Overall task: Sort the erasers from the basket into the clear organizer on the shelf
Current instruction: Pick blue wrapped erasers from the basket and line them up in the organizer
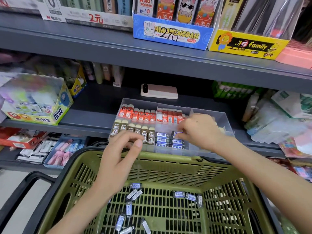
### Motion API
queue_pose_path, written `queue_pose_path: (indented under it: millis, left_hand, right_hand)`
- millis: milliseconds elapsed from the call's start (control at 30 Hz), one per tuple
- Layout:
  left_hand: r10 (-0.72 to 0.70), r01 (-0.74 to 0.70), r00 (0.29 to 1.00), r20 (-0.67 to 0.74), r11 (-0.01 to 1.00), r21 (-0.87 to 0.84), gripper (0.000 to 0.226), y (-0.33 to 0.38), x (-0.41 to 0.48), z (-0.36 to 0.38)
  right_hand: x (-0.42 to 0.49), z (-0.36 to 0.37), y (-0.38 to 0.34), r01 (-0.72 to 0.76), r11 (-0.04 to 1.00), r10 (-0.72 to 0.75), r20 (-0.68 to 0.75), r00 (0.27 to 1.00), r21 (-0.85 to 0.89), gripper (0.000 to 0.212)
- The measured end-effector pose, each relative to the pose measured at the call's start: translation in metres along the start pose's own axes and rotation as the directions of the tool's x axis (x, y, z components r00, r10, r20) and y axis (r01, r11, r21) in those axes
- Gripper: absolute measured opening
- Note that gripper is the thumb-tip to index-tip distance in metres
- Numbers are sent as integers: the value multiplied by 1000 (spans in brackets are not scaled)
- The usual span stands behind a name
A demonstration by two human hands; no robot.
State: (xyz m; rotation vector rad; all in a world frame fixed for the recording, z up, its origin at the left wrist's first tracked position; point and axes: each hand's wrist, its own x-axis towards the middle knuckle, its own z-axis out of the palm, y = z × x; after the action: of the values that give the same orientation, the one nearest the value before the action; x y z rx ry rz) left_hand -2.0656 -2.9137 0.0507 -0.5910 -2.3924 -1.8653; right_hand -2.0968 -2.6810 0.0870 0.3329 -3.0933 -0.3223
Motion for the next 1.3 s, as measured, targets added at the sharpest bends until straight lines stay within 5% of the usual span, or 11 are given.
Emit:
queue_pose_path:
  millis: [233, 467, 633, 800, 933, 1067, 1300]
  left_hand:
    - [7, -7, 1000, 0, 1000, -25, 25, -1, 0, -5]
    - [3, -3, 1000, 4, 999, -44, 27, -1, -1, -5]
    - [90, -97, 995, 50, 983, 154, 28, 7, 2, -1]
    - [172, -257, 956, 239, 882, 394, 44, 18, 18, 4]
    - [165, -376, 903, 397, 751, 543, 51, 18, 37, 8]
    - [71, -480, 820, 568, 626, 614, 41, 13, 61, 20]
    - [-110, -608, 671, 733, 484, 630, 49, 6, 85, 44]
  right_hand:
    - [4, 14, -10, 161, 976, -178, -108, 978, -150, 17]
    - [-2, 12, -4, 224, 973, -231, -174, 957, -60, 22]
    - [0, 6, -7, 263, 941, -289, -102, 952, -212, 32]
    - [1, 3, -7, 245, 943, -278, -129, 952, -223, 26]
    - [-6, 3, 3, 83, 996, -91, -251, 964, -43, 21]
    - [-6, 4, 7, -62, 997, 66, -104, 992, 43, 11]
    - [2, 15, 3, -42, 997, 40, -41, 998, -57, 25]
